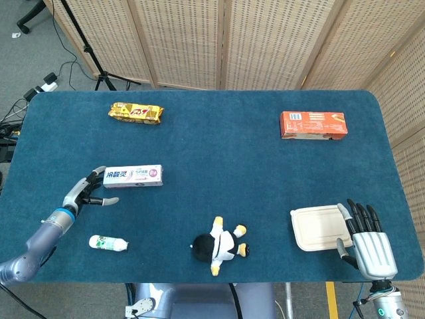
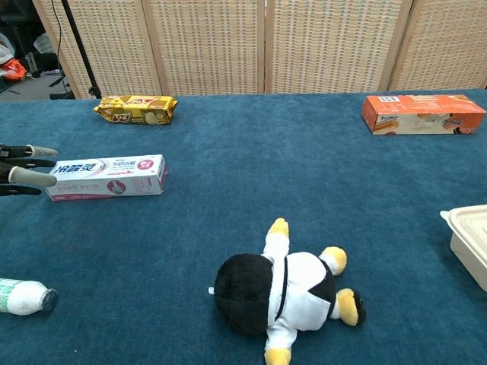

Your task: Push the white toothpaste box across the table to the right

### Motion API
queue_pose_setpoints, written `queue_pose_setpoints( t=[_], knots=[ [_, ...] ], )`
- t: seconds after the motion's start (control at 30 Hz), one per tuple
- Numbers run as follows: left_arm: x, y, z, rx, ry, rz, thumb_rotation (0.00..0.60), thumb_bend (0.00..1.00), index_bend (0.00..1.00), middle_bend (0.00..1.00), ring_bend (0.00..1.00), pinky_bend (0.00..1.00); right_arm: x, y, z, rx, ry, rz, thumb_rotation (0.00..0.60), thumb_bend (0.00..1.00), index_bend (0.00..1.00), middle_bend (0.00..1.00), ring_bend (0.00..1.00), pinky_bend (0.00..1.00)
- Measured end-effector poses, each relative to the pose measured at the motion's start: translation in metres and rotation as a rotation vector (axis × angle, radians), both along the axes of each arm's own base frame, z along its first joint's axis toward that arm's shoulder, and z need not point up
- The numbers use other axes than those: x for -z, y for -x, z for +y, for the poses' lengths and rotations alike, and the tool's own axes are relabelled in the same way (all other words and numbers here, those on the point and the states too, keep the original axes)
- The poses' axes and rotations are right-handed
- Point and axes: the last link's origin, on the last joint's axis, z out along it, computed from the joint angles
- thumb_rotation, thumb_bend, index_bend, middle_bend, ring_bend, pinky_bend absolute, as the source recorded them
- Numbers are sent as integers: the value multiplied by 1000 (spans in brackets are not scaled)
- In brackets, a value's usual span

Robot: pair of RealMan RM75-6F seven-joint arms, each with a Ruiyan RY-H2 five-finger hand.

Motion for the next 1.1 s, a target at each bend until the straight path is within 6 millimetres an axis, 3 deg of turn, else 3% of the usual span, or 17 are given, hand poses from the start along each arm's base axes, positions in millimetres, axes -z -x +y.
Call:
queue_pose_setpoints(
  t=[0.37, 1.1],
  knots=[
    [21, -26, -4, 44, 36, -34, 600, 0, 0, 0, 0, 0, -1, -1, 0, -4, 3, -7, 600, 518, 0, 0, 0, 7],
    [41, -66, -3, 106, 73, -59, 600, 0, 0, 0, 0, 0, 3, -1, 0, -4, -10, 1, 600, 519, 0, 0, 0, 7]
  ],
)
